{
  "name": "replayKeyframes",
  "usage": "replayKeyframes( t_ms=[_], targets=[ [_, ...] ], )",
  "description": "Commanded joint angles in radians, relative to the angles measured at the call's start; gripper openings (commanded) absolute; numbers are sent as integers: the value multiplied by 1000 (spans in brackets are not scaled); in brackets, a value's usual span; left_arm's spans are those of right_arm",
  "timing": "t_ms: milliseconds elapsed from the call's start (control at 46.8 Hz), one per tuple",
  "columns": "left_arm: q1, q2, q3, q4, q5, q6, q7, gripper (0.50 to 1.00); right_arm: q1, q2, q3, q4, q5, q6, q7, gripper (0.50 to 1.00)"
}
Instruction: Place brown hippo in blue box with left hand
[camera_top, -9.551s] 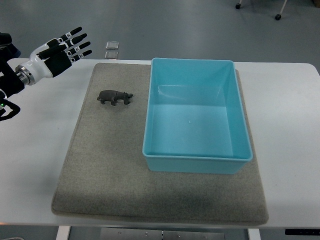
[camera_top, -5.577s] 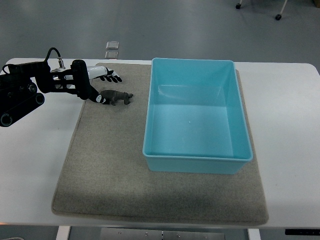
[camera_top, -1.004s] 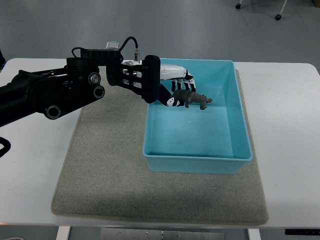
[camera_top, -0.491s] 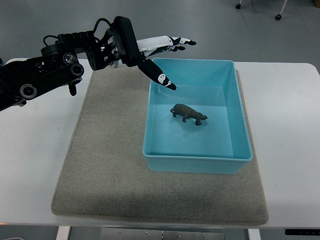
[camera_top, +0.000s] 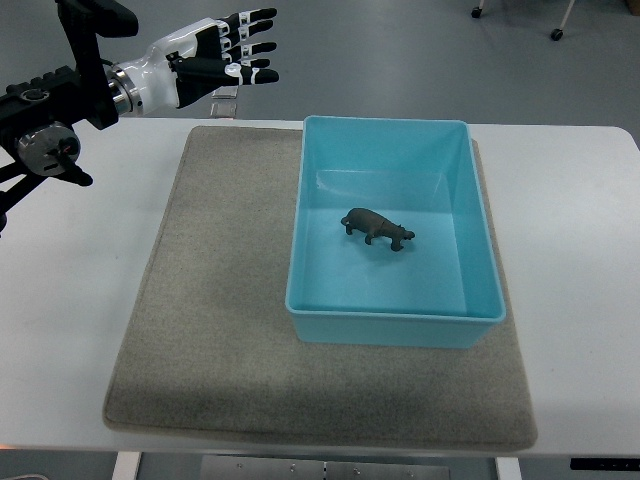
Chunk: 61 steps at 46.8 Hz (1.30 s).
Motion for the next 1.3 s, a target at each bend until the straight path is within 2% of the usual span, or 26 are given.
replayKeyframes(
  t_ms=[0,171,406,641,940,1282],
  targets=[
    [27,0,-1,50,-91,-34,5,999,0,0,0,0,0,0,0,936],
    [103,11,-2,108,-290,-106,9,999,0,0,0,0,0,0,0,936],
    [169,29,-68,126,-373,-159,11,999,0,0,0,0,0,0,0,936],
    [191,20,-104,123,-410,-151,48,999,1,0,0,0,0,0,0,936],
    [211,31,-105,128,-496,-146,154,999,0,0,0,0,0,0,0,936],
    [221,31,-107,139,-504,-154,164,999,0,0,0,0,0,0,0,936]
  ],
)
